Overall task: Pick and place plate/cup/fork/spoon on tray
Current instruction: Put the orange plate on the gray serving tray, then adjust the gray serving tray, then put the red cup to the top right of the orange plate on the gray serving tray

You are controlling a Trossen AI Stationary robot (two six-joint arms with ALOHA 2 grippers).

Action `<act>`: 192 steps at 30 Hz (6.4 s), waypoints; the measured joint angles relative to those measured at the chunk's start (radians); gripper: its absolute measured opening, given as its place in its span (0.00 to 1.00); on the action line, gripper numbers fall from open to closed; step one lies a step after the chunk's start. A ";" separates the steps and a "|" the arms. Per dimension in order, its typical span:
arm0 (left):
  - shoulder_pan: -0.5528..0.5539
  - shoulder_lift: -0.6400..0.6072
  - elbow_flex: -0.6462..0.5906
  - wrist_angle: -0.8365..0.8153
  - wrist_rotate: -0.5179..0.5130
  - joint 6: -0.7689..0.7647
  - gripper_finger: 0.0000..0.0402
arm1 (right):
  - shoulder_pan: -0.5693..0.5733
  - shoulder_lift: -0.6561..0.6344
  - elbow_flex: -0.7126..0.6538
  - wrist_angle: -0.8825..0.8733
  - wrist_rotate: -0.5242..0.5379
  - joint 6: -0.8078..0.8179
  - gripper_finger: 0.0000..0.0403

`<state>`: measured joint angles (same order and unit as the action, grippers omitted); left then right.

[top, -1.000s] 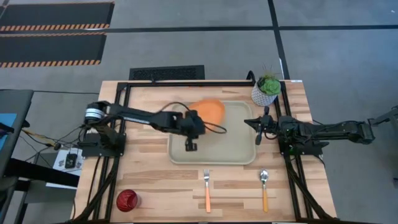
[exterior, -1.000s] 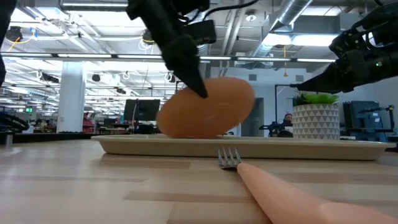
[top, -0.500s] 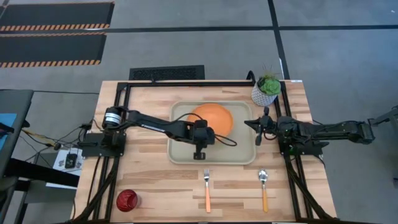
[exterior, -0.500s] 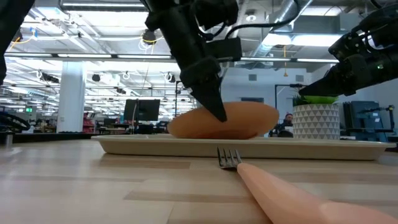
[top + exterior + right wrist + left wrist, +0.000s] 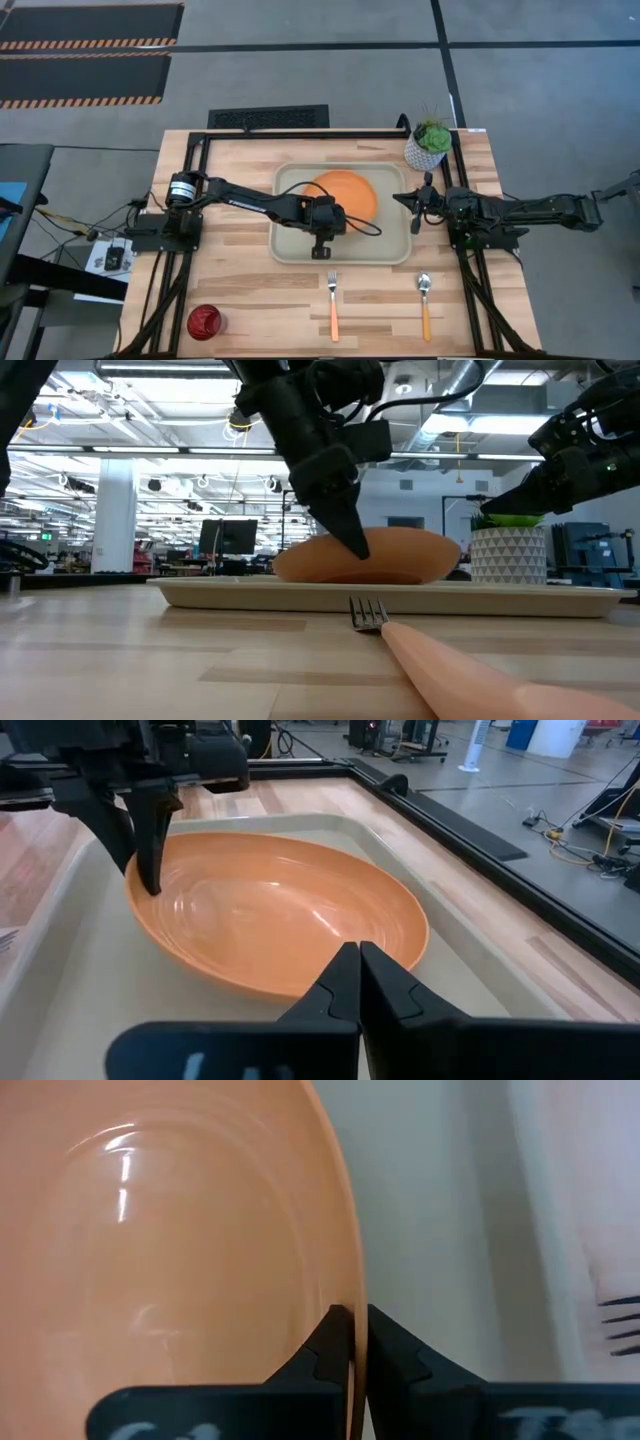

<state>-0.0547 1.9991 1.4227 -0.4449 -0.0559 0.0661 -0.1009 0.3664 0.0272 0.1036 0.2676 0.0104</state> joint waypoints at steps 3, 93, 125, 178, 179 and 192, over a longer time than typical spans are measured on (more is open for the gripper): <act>-0.002 0.004 -0.002 -0.005 0.047 -0.010 0.00 | 0.000 0.000 0.000 0.000 -0.004 0.008 0.04; 0.426 -0.598 -0.837 0.069 0.097 -0.351 0.00 | -0.303 1.028 0.639 -0.844 -0.218 0.381 0.02; 0.324 -0.687 -0.837 -0.079 0.067 -0.482 0.00 | -0.239 1.027 0.639 -0.742 -0.251 0.374 0.02; 0.236 -0.713 -0.837 -0.175 -0.012 -0.557 0.00 | -0.201 1.027 0.639 -0.685 -0.275 0.382 0.03; 0.236 -0.721 -0.837 -0.184 -0.014 -0.557 0.00 | -0.201 1.027 0.639 -0.684 -0.277 0.381 0.03; 0.237 -0.920 -0.835 -0.324 -0.069 -0.517 0.00 | -0.209 1.021 0.641 -0.746 -0.274 0.372 0.04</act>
<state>0.1824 1.0789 0.5873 -0.7686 -0.1246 -0.4504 -0.3103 1.3877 0.6678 -0.6425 -0.0065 0.3820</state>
